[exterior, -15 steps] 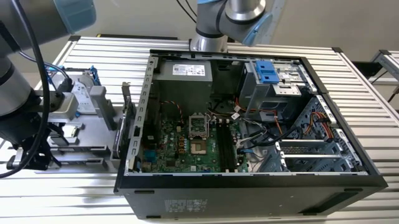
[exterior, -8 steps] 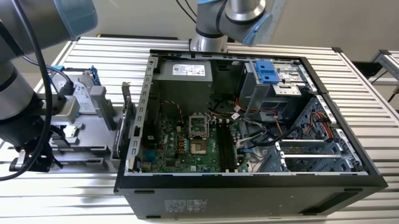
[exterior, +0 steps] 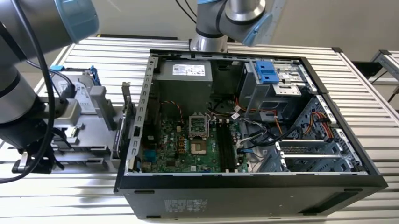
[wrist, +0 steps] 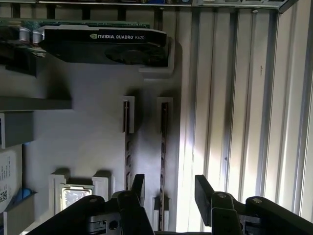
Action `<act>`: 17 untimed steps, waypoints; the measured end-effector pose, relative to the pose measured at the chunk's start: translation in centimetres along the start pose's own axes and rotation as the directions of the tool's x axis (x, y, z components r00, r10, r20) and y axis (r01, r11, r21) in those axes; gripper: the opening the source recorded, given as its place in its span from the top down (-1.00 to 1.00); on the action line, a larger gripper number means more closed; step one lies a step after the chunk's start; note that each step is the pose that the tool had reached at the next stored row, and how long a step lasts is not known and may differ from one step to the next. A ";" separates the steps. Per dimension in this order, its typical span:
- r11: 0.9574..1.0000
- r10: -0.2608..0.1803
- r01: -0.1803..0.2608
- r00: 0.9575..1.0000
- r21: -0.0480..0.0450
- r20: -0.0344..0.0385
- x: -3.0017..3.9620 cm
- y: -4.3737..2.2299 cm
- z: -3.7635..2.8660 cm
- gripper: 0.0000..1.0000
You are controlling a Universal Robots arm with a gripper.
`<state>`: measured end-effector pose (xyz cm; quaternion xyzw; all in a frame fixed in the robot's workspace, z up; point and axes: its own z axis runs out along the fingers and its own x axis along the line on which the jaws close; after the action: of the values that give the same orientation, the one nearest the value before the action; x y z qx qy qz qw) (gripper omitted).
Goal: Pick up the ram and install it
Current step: 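Pick up the ram and move it above insertion slot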
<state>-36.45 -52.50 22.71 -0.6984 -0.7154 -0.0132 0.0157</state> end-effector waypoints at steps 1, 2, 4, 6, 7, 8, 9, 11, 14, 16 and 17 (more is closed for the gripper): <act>1.000 0.000 0.000 1.000 0.000 0.000 0.00 0.00 0.06 -1.00; 1.000 0.000 0.000 1.000 0.000 0.000 -0.01 0.00 0.12 -1.00; 1.000 0.000 0.000 1.000 0.000 0.000 -0.01 0.00 0.23 -1.00; 1.000 0.000 0.000 1.000 0.000 0.000 -0.01 0.00 0.34 -1.00; 1.000 0.000 0.000 1.000 0.000 0.000 -0.02 0.00 0.38 -1.00; 1.000 0.000 0.000 1.000 0.000 0.000 -0.02 0.00 0.42 -1.00; 1.000 0.000 0.000 1.000 0.000 0.000 -0.02 0.00 0.48 -1.00; 1.000 0.000 0.000 1.000 0.000 0.000 -0.03 0.00 0.57 -1.00; 1.000 0.000 0.000 1.000 0.000 0.000 -0.03 0.01 0.71 -1.00; 1.000 0.000 0.000 1.000 0.000 0.000 -0.03 0.01 0.80 -1.00; 1.000 0.000 0.000 1.000 0.000 0.000 -0.04 0.00 0.85 -1.00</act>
<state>-36.45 -52.50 21.86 -0.6984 -0.7154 -0.0131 0.0157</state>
